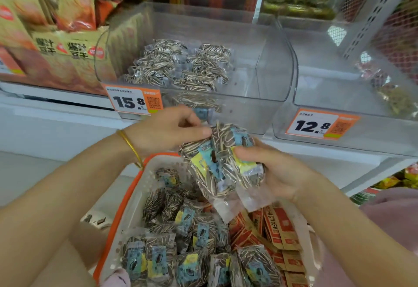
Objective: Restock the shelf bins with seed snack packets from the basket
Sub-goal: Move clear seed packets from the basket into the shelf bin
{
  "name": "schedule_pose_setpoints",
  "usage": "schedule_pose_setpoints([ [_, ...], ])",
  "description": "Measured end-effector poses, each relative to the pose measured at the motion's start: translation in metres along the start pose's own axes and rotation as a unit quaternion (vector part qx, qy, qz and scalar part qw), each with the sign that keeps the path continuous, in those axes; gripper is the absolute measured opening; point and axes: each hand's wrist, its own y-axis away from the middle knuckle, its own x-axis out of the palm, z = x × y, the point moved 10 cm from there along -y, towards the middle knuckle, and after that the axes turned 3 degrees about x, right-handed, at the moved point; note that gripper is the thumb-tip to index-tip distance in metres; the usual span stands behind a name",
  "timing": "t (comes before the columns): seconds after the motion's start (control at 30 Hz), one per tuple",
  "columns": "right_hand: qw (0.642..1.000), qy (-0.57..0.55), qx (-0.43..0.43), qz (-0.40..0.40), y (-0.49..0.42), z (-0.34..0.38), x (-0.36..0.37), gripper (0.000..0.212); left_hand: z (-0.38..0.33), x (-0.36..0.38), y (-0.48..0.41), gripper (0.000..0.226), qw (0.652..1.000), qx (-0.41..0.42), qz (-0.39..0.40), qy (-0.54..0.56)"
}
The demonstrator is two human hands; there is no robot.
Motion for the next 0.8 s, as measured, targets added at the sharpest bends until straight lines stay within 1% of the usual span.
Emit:
schedule_pose_setpoints([
  [0.03,0.999,0.025,-0.014,-0.018,-0.001,0.018,-0.002,0.042,-0.013,-0.01,-0.003,0.039,1.0,0.009,-0.005,0.027],
  [0.07,0.998,0.052,-0.025,-0.03,-0.001,0.036,-0.002,0.064,-0.026,-0.023,-0.008,0.034,0.998,0.014,-0.021,0.064],
  [0.1,0.995,0.077,-0.038,-0.044,-0.002,0.058,-0.003,0.081,-0.036,-0.036,-0.015,0.027,0.993,0.02,-0.048,0.109],
  [0.13,0.99,0.104,-0.056,-0.071,-0.003,0.081,-0.004,0.088,-0.044,-0.053,-0.024,0.021,0.985,0.032,-0.09,0.146],
  [0.17,0.983,0.13,-0.08,-0.1,-0.003,0.105,-0.005,0.083,-0.05,-0.072,-0.034,0.017,0.975,0.047,-0.14,0.167],
  [0.2,0.973,0.154,-0.108,-0.131,-0.003,0.134,-0.003,0.072,-0.054,-0.087,-0.045,0.015,0.967,0.063,-0.185,0.162],
  [0.23,0.958,0.184,-0.137,-0.171,-0.005,0.16,-0.007,0.063,-0.054,-0.1,-0.06,0.014,0.963,0.074,-0.22,0.137],
  [0.27,0.936,0.235,-0.158,-0.208,-0.009,0.185,-0.007,0.06,-0.054,-0.107,-0.076,0.011,0.965,0.08,-0.239,0.078],
  [0.3,0.903,0.313,-0.167,-0.244,-0.016,0.205,-0.01,0.061,-0.053,-0.109,-0.095,0.01,0.967,0.08,-0.243,-0.013],
  [0.37,0.806,0.483,-0.154,-0.306,-0.037,0.234,-0.015,0.069,-0.047,-0.099,-0.137,0.024,0.954,0.068,-0.208,-0.206],
  [0.4,0.758,0.55,-0.127,-0.326,-0.048,0.243,-0.019,0.074,-0.045,-0.091,-0.155,0.029,0.942,0.063,-0.182,-0.276],
  [0.47,0.667,0.661,-0.029,-0.342,-0.072,0.248,-0.032,0.08,-0.042,-0.074,-0.187,0.034,0.919,0.068,-0.136,-0.364],
  [0.53,0.579,0.745,0.081,-0.322,-0.092,0.243,-0.046,0.071,-0.035,-0.064,-0.21,0.038,0.904,0.068,-0.101,-0.409],
  [0.6,0.535,0.78,0.161,-0.281,-0.109,0.234,-0.061,0.06,-0.021,-0.057,-0.223,0.045,0.891,0.052,-0.059,-0.448],
  [0.63,0.524,0.786,0.194,-0.266,-0.116,0.23,-0.068,0.057,-0.013,-0.053,-0.226,0.048,0.882,0.044,-0.036,-0.468],
  [0.7,0.487,0.806,0.231,-0.243,-0.131,0.227,-0.08,0.054,0.002,-0.048,-0.227,0.052,0.874,0.023,-0.002,-0.484],
  [0.77,0.455,0.822,0.241,-0.245,-0.14,0.232,-0.089,0.059,0.009,-0.048,-0.225,0.052,0.877,0.012,0.006,-0.48],
  [0.8,0.449,0.822,0.252,-0.245,-0.143,0.234,-0.095,0.065,0.009,-0.049,-0.223,0.053,0.877,0.01,0.006,-0.48],
])
